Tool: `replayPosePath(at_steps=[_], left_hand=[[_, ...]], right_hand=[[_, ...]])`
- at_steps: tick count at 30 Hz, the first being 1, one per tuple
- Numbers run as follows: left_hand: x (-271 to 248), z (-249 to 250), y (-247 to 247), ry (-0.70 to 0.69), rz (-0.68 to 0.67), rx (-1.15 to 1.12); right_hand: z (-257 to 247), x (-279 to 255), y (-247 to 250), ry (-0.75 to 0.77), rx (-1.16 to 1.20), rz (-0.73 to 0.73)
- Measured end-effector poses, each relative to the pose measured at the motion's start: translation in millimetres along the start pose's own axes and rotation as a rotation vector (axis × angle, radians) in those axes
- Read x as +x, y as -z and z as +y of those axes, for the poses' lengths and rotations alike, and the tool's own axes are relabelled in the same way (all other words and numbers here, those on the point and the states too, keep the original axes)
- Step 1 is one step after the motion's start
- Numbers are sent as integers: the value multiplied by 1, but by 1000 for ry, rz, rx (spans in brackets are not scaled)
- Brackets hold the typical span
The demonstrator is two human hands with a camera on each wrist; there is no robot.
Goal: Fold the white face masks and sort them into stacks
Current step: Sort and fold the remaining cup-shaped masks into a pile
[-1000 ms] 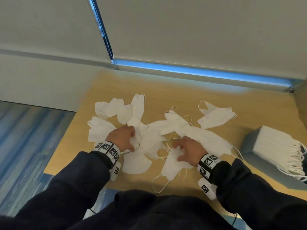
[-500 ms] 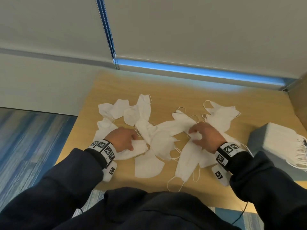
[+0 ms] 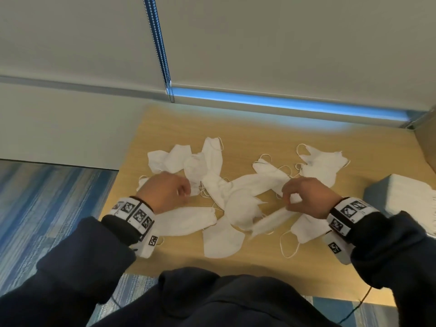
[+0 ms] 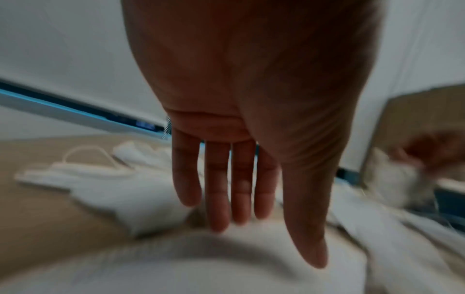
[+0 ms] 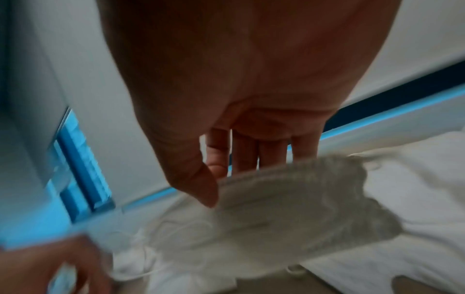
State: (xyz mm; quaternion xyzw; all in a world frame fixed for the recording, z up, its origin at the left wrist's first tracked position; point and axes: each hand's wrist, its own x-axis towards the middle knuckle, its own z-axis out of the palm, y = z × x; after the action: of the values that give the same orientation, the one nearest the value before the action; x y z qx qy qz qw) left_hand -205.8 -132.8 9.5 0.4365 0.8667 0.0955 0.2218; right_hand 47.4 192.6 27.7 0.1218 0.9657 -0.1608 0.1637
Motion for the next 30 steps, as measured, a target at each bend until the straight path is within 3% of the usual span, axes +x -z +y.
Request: replayPosePath(at_steps=[3,8,13,15,19,23,27,30], left_hand=[[-6,2,-33,-40,-232,220],[4,13,-46,-31,-274,224],[15,28,-32,-92,-240,290],[17,28,-18,-80,-195,65],[10,33,16,46,15,-894],[2,55,16,250,-63,-1837],[4,84,0,324,-248,-2178],[10,106,1,381,-145,-2122]], right_hand=[[-1,-9,20,-85,361,-5],[-13,-14,28,-308,1018,183],[-34,-2,13,-477,1549,134],[-43,1,10,-507,1636,161],[-60,3,6,-524,1743,231],[-75,5,0,-530,1815,233],[-90,10,-10,-508,1787,259],[-98,15,-13,-570,1794,308]])
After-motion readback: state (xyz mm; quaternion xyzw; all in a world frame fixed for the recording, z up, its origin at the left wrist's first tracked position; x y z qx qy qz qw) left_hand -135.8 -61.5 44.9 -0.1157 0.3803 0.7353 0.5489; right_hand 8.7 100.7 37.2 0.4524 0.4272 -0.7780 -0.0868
